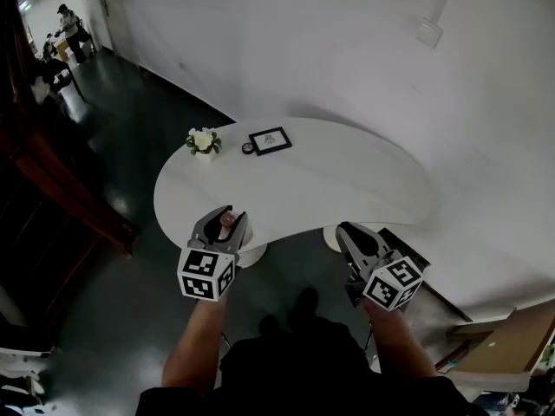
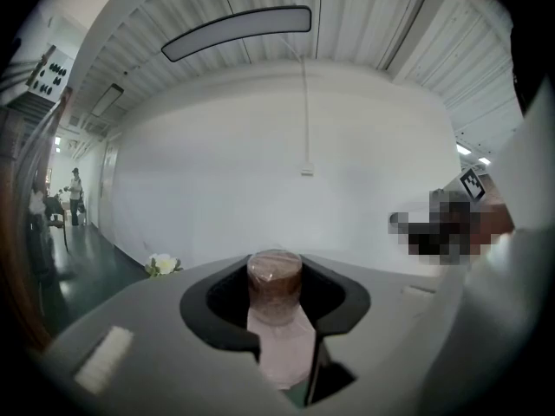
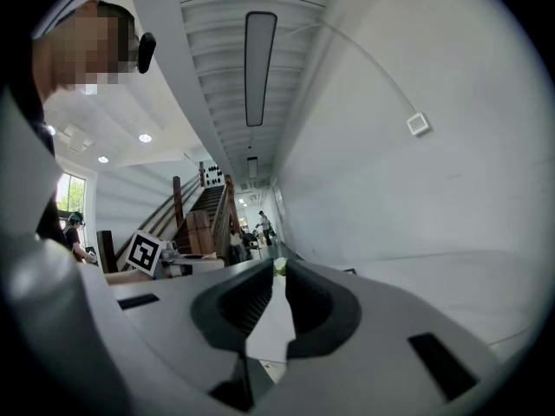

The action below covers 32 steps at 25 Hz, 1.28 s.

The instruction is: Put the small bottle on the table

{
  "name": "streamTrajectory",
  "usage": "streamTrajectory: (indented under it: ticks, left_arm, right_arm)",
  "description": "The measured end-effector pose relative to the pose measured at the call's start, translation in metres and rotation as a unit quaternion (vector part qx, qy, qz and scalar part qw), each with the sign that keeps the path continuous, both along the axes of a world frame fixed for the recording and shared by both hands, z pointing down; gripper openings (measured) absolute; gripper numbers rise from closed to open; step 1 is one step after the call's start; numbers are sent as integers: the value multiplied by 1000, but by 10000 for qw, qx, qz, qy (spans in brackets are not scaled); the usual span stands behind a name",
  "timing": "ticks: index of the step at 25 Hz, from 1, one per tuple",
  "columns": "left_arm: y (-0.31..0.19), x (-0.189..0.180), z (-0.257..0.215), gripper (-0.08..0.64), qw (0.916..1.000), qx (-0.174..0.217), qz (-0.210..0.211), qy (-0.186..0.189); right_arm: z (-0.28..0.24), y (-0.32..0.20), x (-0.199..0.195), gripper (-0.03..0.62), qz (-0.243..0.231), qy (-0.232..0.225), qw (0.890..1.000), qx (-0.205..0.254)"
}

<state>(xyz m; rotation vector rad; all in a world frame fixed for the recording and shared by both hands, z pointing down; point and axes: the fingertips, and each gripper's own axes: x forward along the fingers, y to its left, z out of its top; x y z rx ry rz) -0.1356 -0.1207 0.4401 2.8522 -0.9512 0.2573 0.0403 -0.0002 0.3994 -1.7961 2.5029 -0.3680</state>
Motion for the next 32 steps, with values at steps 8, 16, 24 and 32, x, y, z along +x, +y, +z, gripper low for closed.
streamTrajectory:
  ticks: [8,16,24,32]
  left_arm:
    - [-30,16,6,135,9998,-56,-169,-78]
    - [-76,63,7,135,9982,-109,-563,-163]
    - [-110,130,2,136,9947,-333,-977,-36]
    - [-123,169,13,135,9895,-401,-1365,-247]
  right_arm:
    - [4,-43,29,12,-118,-105,9998,109]
    - [9,-106,79,12,-600,-208,9980,78]
    - [19,-157,154,12,-1055,-354,9937,-96]
    - [37,-189,190,12,-1609,-485,9855,-253]
